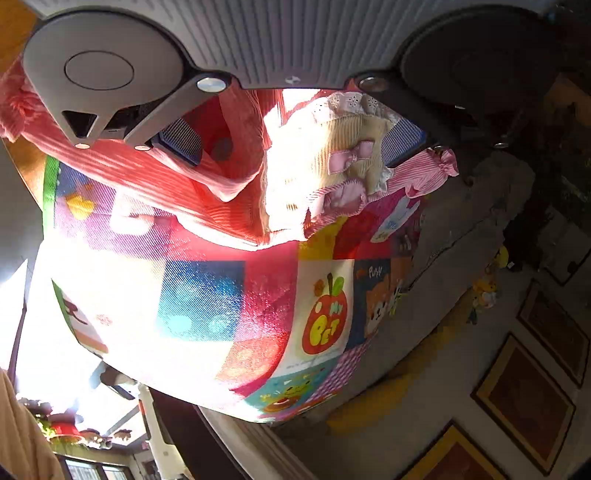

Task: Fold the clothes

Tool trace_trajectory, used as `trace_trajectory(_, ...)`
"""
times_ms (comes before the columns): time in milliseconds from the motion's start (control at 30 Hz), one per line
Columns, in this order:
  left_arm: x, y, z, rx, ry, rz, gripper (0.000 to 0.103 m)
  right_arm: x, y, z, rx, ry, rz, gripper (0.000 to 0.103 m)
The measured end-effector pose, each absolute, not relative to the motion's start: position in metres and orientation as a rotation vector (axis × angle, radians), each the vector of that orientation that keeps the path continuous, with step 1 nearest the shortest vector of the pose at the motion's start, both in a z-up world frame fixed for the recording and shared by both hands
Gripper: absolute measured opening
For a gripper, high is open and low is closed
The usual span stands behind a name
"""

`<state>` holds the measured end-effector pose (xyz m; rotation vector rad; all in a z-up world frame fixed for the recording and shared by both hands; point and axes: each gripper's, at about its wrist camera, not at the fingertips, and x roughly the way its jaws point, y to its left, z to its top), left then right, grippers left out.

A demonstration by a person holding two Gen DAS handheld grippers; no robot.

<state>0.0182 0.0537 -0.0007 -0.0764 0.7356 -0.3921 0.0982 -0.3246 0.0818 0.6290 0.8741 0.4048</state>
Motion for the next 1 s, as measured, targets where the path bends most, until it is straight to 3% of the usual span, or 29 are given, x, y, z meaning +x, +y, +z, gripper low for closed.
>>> trace_trajectory(167, 0.019, 0.058, -0.002, -0.112, 0.724, -0.398, 0.103, 0.071, -0.384, -0.006, 1.285, 0.921, 0.309, 0.103)
trace_trajectory(267, 0.019, 0.059, -0.002, -0.126, 0.719, -0.403, 0.103, 0.079, -0.390, -0.010, 1.320, 0.767, 0.258, 0.103)
trace_trajectory(400, 0.018, 0.060, -0.002, -0.129, 0.713, -0.404, 0.103, 0.110, -0.367, 0.035, 0.905, 0.576, 0.183, 0.103)
trace_trajectory(500, 0.017, 0.060, -0.002, -0.129, 0.712, -0.403, 0.103, 0.118, -0.304, 0.075, 0.604, 0.504, 0.404, 0.103)
trace_trajectory(600, 0.017, 0.058, -0.002, -0.120, 0.713, -0.398, 0.103, 0.104, -0.210, 0.101, 0.193, 0.583, 0.812, 0.103)
trace_trajectory(700, 0.016, 0.057, -0.002, -0.112, 0.713, -0.396, 0.103, 0.087, -0.152, 0.085, -0.119, 0.630, 0.797, 0.103)
trace_trajectory(1000, 0.015, 0.058, -0.001, -0.112, 0.718, -0.404, 0.103, 0.082, -0.213, 0.079, -0.011, 0.654, 0.567, 0.103)
